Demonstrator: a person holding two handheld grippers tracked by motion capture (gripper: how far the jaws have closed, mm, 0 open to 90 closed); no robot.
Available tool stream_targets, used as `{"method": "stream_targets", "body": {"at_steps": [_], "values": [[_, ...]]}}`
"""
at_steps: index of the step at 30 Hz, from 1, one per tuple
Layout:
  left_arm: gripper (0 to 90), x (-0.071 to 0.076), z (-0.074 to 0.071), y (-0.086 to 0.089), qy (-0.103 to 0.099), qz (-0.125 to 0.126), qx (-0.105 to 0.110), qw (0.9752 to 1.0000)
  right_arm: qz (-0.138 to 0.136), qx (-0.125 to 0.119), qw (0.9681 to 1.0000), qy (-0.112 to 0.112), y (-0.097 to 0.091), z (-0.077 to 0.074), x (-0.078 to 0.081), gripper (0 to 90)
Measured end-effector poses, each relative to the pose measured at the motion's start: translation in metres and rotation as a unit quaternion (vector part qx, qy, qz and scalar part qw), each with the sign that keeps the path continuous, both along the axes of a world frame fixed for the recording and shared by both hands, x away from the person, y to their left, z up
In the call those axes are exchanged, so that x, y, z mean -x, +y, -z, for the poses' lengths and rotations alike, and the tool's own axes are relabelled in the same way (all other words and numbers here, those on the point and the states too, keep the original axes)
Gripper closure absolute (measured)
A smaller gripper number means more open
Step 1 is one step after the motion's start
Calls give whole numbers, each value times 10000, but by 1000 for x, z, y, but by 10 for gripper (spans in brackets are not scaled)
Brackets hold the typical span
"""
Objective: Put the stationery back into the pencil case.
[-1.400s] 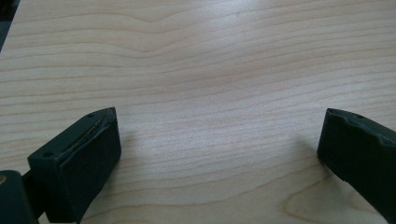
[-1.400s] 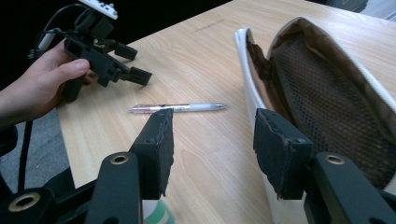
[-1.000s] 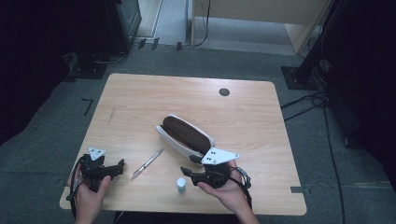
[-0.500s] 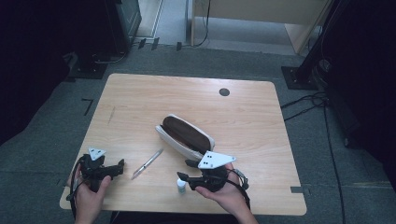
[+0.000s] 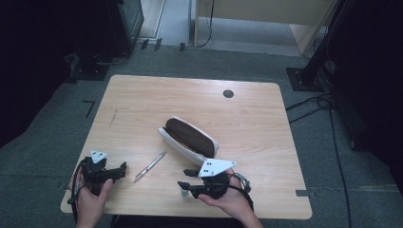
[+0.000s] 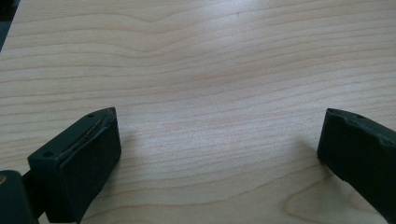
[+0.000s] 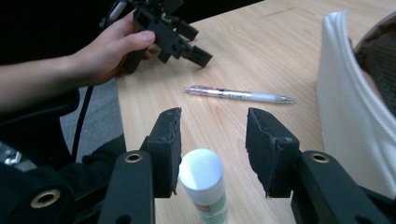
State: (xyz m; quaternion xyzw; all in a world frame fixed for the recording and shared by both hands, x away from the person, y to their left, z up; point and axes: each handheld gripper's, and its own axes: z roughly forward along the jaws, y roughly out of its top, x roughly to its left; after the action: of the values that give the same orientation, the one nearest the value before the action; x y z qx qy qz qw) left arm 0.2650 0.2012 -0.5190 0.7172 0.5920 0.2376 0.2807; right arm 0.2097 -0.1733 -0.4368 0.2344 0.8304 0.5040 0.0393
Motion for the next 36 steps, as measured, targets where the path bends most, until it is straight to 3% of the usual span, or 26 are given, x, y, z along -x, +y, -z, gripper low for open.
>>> {"method": "stream_targets", "body": {"at_steps": [8, 20, 28, 36], "values": [[0, 0, 0, 0, 1, 0, -2, 10000, -241, 148, 9996, 33, 3, 7, 0, 560], [0, 0, 0, 0, 0, 1, -1, 10000, -511, 564, 9971, -56, 7, 17, 2, 580], [0, 0, 0, 0, -1, 0, 1, 10000, -480, 687, 9963, -191, 9, 19, 1, 650], [0, 0, 0, 0, 1, 0, -1, 10000, -378, 677, 9969, -101, 6, 18, -2, 653]]}}
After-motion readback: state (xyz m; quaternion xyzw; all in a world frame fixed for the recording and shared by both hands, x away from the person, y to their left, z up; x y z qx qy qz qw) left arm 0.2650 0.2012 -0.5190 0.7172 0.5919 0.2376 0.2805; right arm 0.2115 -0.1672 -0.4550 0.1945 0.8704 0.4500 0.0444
